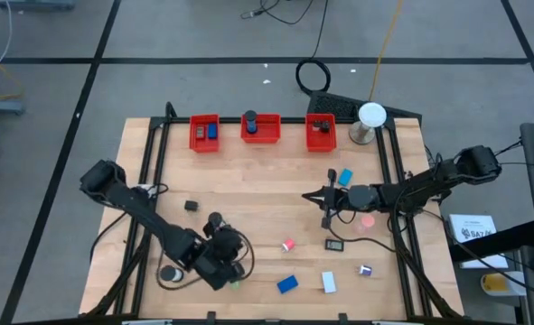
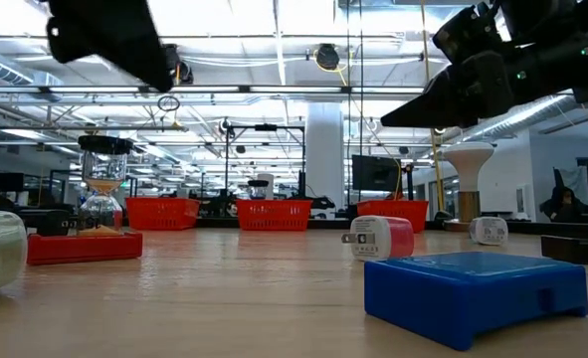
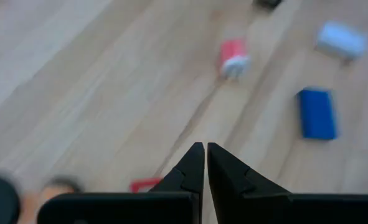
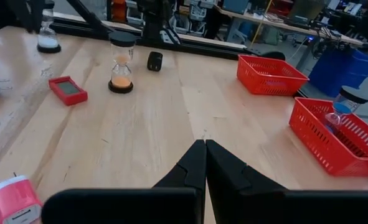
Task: Pick & Place Office items
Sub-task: Put the orange timer into the left orange basket
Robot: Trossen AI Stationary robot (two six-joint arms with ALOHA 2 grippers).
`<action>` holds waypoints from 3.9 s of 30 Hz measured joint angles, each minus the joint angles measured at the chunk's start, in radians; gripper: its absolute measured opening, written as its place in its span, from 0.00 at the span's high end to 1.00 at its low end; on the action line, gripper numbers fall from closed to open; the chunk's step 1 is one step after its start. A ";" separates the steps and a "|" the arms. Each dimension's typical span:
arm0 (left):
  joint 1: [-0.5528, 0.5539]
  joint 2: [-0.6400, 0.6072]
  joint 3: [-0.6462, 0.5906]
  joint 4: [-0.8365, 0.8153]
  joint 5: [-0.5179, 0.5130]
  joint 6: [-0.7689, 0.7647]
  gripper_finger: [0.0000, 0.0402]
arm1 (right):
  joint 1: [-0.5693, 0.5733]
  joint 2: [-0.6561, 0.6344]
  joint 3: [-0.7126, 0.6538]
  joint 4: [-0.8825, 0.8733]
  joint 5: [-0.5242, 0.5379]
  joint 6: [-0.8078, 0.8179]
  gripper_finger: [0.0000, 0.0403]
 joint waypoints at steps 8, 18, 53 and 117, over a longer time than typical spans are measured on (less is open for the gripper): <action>0.062 0.040 0.069 -0.229 0.172 -0.320 0.84 | 0.000 0.000 0.000 0.000 0.000 -0.001 1.00; 0.105 0.102 0.034 -0.201 0.304 -0.253 0.46 | 0.000 0.000 0.000 0.000 -0.003 0.001 1.00; 0.143 0.210 0.035 -0.125 0.420 -0.151 0.63 | 0.000 0.000 0.000 -0.001 -0.004 0.006 1.00; 1.463 -0.124 -0.339 0.234 0.420 0.346 0.64 | 0.000 0.000 0.000 0.008 -0.005 0.002 1.00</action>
